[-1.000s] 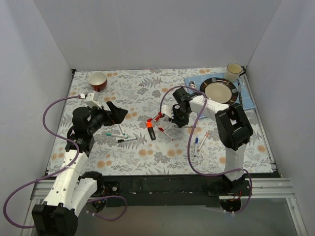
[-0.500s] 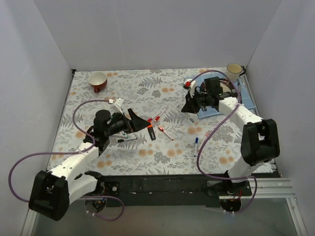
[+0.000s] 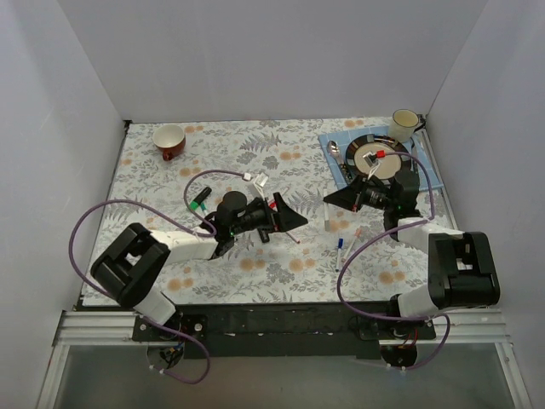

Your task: Open the pen caps

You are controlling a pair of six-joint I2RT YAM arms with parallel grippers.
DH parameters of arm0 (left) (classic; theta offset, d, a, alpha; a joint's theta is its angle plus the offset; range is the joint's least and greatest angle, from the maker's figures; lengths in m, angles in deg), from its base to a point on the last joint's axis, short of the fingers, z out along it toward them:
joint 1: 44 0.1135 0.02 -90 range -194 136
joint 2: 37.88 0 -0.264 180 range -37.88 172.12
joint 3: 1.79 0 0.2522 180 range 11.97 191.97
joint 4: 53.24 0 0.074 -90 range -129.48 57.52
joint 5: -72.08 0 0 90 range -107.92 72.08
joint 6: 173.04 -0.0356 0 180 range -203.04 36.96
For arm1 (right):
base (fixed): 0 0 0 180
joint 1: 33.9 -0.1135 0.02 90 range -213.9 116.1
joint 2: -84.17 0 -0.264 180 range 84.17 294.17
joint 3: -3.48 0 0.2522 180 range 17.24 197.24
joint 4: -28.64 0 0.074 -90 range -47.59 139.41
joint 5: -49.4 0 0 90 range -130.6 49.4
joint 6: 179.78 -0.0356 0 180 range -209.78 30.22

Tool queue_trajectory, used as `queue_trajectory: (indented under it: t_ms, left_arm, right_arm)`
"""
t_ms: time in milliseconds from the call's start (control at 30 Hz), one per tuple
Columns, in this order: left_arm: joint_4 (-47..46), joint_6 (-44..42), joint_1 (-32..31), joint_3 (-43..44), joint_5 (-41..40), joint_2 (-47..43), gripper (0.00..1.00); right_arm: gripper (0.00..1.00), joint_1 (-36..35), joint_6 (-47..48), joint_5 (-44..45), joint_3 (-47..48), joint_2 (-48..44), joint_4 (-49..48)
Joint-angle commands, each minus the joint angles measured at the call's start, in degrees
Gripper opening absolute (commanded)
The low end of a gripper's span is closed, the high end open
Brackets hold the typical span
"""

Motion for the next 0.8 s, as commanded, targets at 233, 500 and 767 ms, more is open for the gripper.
queue_trajectory:
  t_ms: [233, 500, 767]
  left_arm:
    - [-9.5, 0.7, -5.1, 10.2, -3.8, 10.1, 0.90]
    - [-12.8, 4.7, -6.7, 13.2, 1.3, 16.2, 0.68]
    - [-13.2, 6.1, -7.7, 15.4, 1.6, 17.7, 0.53]
  right_arm:
    - [0.01, 0.9, -21.1, 7.0, -5.1, -3.9, -18.6]
    - [0.01, 1.0, -23.1, 9.4, -6.6, -3.0, -20.1]
    - [0.01, 1.0, -22.5, 11.8, -8.6, -3.2, -23.3]
